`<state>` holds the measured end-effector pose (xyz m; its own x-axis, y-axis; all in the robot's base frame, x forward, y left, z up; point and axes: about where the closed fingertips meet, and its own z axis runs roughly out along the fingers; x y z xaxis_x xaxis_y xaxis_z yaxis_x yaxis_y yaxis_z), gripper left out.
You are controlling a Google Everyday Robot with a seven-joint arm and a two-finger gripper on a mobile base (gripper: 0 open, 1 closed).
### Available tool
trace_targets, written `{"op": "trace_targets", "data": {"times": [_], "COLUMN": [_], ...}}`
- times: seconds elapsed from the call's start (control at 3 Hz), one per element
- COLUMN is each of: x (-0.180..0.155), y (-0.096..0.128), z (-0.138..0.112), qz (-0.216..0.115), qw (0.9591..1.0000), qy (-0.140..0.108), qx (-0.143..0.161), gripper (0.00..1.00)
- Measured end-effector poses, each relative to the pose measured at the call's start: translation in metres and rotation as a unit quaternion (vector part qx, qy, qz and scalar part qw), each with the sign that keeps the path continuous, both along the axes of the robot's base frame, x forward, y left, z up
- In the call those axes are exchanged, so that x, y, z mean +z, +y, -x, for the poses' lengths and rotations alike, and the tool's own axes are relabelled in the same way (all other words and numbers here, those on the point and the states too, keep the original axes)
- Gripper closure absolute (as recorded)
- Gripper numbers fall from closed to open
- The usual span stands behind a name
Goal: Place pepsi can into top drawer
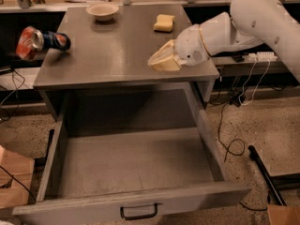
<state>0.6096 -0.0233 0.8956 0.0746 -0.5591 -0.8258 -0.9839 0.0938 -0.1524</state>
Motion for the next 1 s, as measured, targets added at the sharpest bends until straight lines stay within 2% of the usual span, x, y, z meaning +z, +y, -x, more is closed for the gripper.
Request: {"op": "trace_targets", "data": {"times": [0.33,1.0], "x": [-0.0137,-0.0166], "y": [-0.0065,-0.0041], "z": [0.0738,0.0696], "qz": [0.004,0.005], "qw": [0.9994,0.9994], "qy": [0.016,0.019], "qx": [0.029,0.030], "gripper": [0.98,0.52]}}
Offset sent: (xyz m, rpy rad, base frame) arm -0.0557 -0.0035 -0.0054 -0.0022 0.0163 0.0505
